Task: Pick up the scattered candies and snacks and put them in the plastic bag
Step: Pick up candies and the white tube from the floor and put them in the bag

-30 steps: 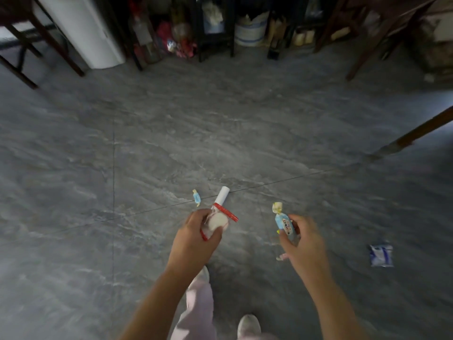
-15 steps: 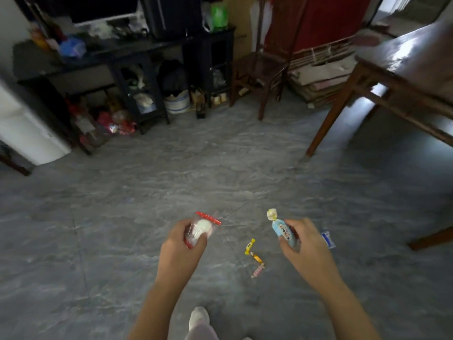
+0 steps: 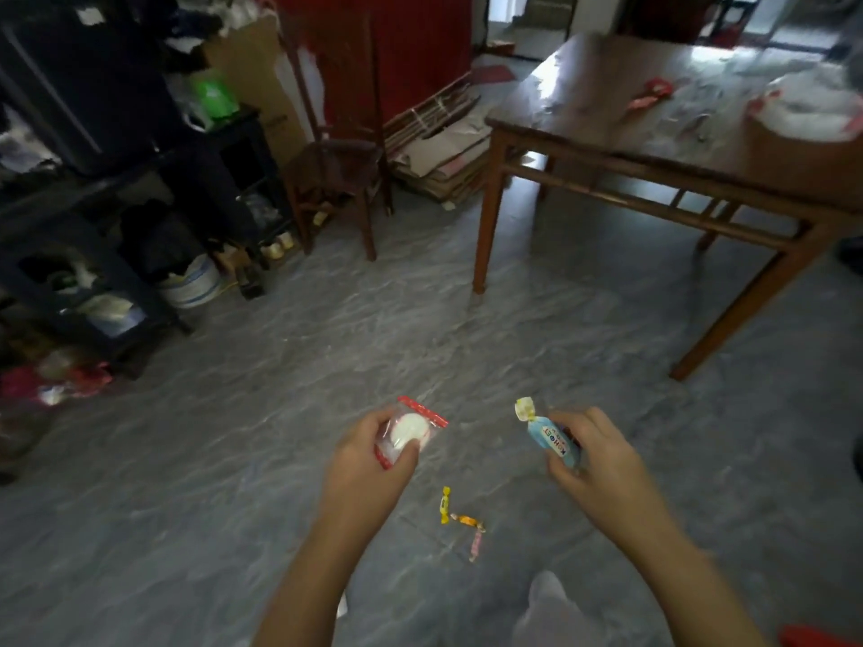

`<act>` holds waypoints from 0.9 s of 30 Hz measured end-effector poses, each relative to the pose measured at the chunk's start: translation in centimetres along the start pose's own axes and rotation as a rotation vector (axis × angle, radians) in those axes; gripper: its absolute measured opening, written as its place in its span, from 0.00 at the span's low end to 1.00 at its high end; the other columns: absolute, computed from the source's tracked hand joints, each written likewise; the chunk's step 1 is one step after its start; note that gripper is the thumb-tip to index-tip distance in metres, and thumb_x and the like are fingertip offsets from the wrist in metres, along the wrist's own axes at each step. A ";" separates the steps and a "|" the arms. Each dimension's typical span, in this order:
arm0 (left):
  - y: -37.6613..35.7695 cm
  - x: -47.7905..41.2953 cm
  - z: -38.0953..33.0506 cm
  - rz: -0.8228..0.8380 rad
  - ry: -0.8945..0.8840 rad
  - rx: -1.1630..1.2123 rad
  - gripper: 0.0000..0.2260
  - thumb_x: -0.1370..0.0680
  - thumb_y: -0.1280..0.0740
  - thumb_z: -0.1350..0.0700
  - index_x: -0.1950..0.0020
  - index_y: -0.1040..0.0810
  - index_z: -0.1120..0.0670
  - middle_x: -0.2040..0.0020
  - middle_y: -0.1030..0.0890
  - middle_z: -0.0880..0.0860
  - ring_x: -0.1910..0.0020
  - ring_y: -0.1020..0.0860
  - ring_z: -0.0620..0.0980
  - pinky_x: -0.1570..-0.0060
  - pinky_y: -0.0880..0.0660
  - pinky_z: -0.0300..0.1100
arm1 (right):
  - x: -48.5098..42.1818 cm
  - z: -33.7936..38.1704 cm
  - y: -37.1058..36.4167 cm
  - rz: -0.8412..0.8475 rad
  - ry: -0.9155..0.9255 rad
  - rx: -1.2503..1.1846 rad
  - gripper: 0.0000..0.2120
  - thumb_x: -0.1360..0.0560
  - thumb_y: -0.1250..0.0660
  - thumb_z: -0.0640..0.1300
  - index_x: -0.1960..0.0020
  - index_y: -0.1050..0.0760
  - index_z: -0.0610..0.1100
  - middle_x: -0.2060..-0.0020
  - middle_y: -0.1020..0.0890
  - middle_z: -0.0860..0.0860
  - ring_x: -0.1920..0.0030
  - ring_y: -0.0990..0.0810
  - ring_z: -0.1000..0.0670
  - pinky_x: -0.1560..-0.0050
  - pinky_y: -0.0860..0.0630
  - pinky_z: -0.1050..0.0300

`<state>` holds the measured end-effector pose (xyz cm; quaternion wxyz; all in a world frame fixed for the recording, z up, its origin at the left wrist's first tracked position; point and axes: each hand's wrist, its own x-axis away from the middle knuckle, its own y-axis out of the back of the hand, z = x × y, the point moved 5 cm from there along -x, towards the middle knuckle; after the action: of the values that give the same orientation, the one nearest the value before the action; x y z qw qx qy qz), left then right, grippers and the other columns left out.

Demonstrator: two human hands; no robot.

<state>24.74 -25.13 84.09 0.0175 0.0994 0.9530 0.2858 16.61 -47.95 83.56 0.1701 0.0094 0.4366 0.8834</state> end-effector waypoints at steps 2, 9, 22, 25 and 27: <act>-3.4 -2.6 -2.2 0.083 -0.039 0.007 0.14 0.29 0.30 0.59 0.51 0.29 0.44 0.58 0.26 0.40 0.60 0.27 0.38 0.63 0.34 0.23 | -1.5 -2.9 2.1 -0.045 -0.060 0.021 0.12 0.34 0.29 0.35 0.52 0.24 0.44 0.59 0.25 0.50 0.61 0.25 0.50 0.64 0.31 0.66; -16.2 -12.2 -11.4 0.166 -0.135 0.030 0.14 0.30 0.29 0.57 0.55 0.29 0.40 0.59 0.23 0.44 0.63 0.24 0.47 0.60 0.24 0.45 | -9.7 -14.1 10.3 -0.158 -0.152 0.015 0.13 0.33 0.29 0.37 0.50 0.24 0.48 0.60 0.28 0.56 0.62 0.26 0.55 0.62 0.31 0.65; -27.0 -25.4 -20.0 0.232 -0.125 -0.013 0.12 0.29 0.30 0.56 0.51 0.29 0.45 0.58 0.25 0.43 0.61 0.25 0.45 0.59 0.25 0.37 | -23.0 -24.6 16.6 -0.177 -0.230 -0.034 0.12 0.32 0.30 0.36 0.51 0.24 0.46 0.63 0.27 0.54 0.56 0.27 0.57 0.64 0.31 0.68; -28.2 -29.3 -20.5 0.278 -0.125 -0.008 0.13 0.28 0.31 0.56 0.54 0.31 0.40 0.58 0.26 0.39 0.60 0.24 0.44 0.59 0.22 0.44 | -25.4 -25.9 15.8 -0.171 -0.271 -0.046 0.13 0.33 0.30 0.35 0.51 0.24 0.47 0.62 0.27 0.55 0.55 0.28 0.58 0.63 0.31 0.67; -29.0 -32.4 -20.6 0.297 -0.133 -0.007 0.14 0.28 0.31 0.56 0.54 0.32 0.39 0.58 0.27 0.38 0.59 0.24 0.42 0.58 0.22 0.45 | -27.8 -26.8 15.5 -0.181 -0.302 -0.036 0.13 0.33 0.30 0.35 0.51 0.23 0.46 0.62 0.26 0.54 0.56 0.27 0.57 0.61 0.31 0.68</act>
<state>49.45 -66.49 84.65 0.0384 0.2576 0.9236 0.2813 33.83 -85.79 82.68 0.3126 0.0995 0.3895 0.8606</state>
